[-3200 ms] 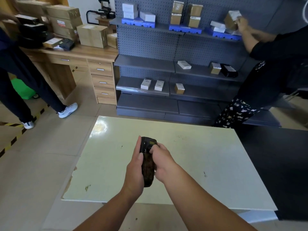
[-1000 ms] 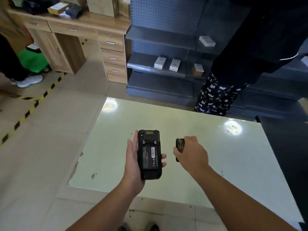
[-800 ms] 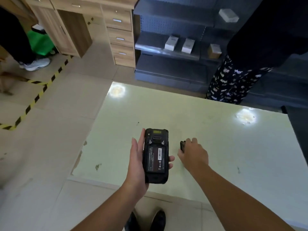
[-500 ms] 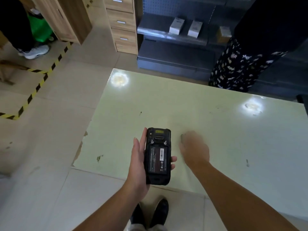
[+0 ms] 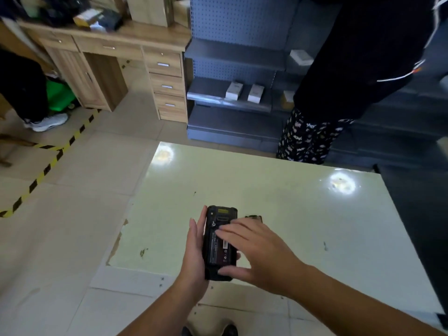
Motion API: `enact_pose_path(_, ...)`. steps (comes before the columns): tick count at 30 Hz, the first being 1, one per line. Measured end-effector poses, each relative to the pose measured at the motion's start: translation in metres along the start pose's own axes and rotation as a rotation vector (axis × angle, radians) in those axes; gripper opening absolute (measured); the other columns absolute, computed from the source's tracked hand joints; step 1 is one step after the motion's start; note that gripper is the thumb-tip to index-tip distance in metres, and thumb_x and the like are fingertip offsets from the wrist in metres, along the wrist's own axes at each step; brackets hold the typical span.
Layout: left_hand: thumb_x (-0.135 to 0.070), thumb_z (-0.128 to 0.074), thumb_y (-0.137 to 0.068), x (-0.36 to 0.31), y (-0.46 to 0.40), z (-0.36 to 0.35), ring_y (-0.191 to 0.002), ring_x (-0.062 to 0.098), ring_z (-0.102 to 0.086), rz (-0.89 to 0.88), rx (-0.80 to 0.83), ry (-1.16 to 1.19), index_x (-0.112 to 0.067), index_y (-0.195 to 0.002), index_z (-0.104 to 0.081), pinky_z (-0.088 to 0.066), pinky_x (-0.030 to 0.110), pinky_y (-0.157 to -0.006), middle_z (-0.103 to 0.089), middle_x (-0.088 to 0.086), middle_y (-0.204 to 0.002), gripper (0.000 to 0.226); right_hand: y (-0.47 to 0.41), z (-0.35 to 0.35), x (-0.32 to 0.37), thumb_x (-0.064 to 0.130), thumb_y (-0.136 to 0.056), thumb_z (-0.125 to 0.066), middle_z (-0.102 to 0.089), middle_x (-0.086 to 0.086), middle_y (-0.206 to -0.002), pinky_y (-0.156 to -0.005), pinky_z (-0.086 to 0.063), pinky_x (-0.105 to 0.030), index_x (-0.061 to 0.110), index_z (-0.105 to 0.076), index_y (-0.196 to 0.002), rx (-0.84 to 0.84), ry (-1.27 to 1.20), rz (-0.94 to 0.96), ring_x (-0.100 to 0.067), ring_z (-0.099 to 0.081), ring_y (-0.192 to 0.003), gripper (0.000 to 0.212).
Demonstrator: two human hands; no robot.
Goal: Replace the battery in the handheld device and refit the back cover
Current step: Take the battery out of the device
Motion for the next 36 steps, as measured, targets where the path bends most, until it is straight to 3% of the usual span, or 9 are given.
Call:
enact_pose_path(5, -0.064, -0.022, -0.104, -0.006, 0.012, -0.014, -0.112, 0.028, -0.075, 0.01, 0.026, 0.013, -0.05, -0.149, -0.047, -0.065, 0.037, -0.071, -0.076, 0.001, -0.13, 0.054, 0.008, 0.007, 0.005, 0.062, -0.096, -0.051, -0.043, 0.009, -0.158, -0.123, -0.023, -0.034, 0.024, -0.04, -0.155, 0.0, 0.03, -0.05, -0.014, -0.031, -0.147, 0.071)
enact_pose_path(9, -0.063, -0.023, -0.104, -0.006, 0.018, -0.02, -0.106, 0.027, -0.077, 0.003, 0.03, 0.01, -0.049, -0.147, -0.048, -0.065, 0.036, -0.069, -0.078, 0.001, -0.126, 0.052, 0.01, 0.018, 0.011, 0.059, -0.093, -0.054, -0.056, 0.006, -0.144, -0.114, -0.037, -0.032, 0.018, -0.051, -0.146, -0.044, 0.076, 0.011, -0.015, -0.044, -0.133, 0.067)
enact_pose_path(12, -0.064, -0.023, -0.104, 0.0, 0.02, -0.019, -0.113, 0.026, -0.075, 0.016, 0.012, -0.002, -0.051, -0.147, -0.048, -0.061, 0.042, -0.083, -0.077, 0.0, -0.129, 0.051, 0.011, 0.015, 0.019, 0.056, -0.096, -0.051, -0.066, -0.006, -0.13, -0.103, -0.051, -0.041, 0.007, -0.058, -0.138, -0.055, 0.305, 0.159, -0.026, -0.057, -0.119, 0.065)
enact_pose_path(16, -0.065, -0.025, -0.104, 0.002, 0.019, -0.017, -0.116, 0.025, -0.073, 0.029, -0.034, 0.013, -0.052, -0.143, -0.053, -0.054, 0.05, -0.102, -0.078, -0.005, -0.124, 0.05, 0.015, 0.001, 0.024, 0.041, -0.111, -0.028, -0.061, -0.024, -0.138, -0.102, -0.052, -0.048, -0.004, -0.046, -0.145, 0.01, 0.527, 0.257, -0.039, -0.058, -0.124, 0.06)
enact_pose_path(22, -0.065, -0.023, -0.104, -0.002, 0.015, -0.018, -0.114, 0.022, -0.074, 0.019, -0.022, 0.002, -0.051, -0.145, -0.051, -0.056, 0.044, -0.091, -0.079, -0.003, -0.123, 0.051, 0.012, 0.021, 0.02, 0.03, -0.113, -0.029, -0.068, -0.016, -0.129, -0.092, -0.055, -0.04, 0.0, -0.051, -0.143, -0.041, 0.403, 0.271, -0.03, -0.062, -0.107, 0.048)
enact_pose_path(26, -0.067, -0.02, -0.104, -0.002, 0.011, -0.018, -0.106, 0.016, -0.077, 0.008, -0.011, -0.02, -0.052, -0.147, -0.048, -0.056, 0.042, -0.086, -0.08, -0.006, -0.119, 0.053, 0.005, 0.024, 0.016, 0.027, -0.11, -0.038, -0.058, -0.005, -0.144, -0.1, -0.05, -0.042, 0.014, -0.044, -0.149, 0.098, 0.035, 0.039, -0.025, -0.054, -0.12, 0.041)
enact_pose_path(31, -0.067, -0.018, -0.103, -0.002, 0.004, -0.014, -0.1, 0.013, -0.079, -0.034, -0.022, -0.061, -0.06, -0.138, -0.049, -0.056, 0.042, -0.085, -0.081, -0.013, -0.115, 0.047, 0.003, 0.036, 0.004, 0.04, -0.092, -0.068, -0.073, 0.0, -0.113, -0.091, -0.056, -0.038, 0.022, -0.064, -0.133, -0.044, -0.503, -0.473, -0.015, -0.066, -0.092, 0.044)
enact_pose_path(33, -0.069, -0.018, -0.102, 0.003, 0.001, -0.018, -0.107, 0.01, -0.076, -0.021, 0.002, -0.065, -0.062, -0.135, -0.052, -0.056, 0.044, -0.092, -0.078, -0.016, -0.121, 0.048, 0.0, 0.033, 0.004, 0.048, -0.084, -0.072, -0.068, 0.001, -0.111, -0.087, -0.057, -0.036, 0.02, -0.065, -0.12, -0.071, -0.493, -0.601, -0.016, -0.066, -0.096, 0.046)
enact_pose_path(36, -0.072, -0.018, -0.1, 0.01, -0.003, -0.019, -0.114, 0.006, -0.072, 0.006, 0.023, -0.057, -0.063, -0.137, -0.052, -0.054, 0.044, -0.096, -0.074, -0.02, -0.128, 0.052, -0.01, 0.023, 0.006, 0.049, -0.081, -0.072, -0.051, -0.001, -0.115, -0.086, -0.057, -0.036, 0.021, -0.052, -0.124, -0.026, -0.367, -0.692, -0.021, -0.061, -0.101, 0.055)
Point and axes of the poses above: each hand's wrist, its own y-axis away from the middle knuckle, its own z-axis out of the back of the hand, x = y × z, the point moved 8 cm from there along -y, towards the middle knuckle
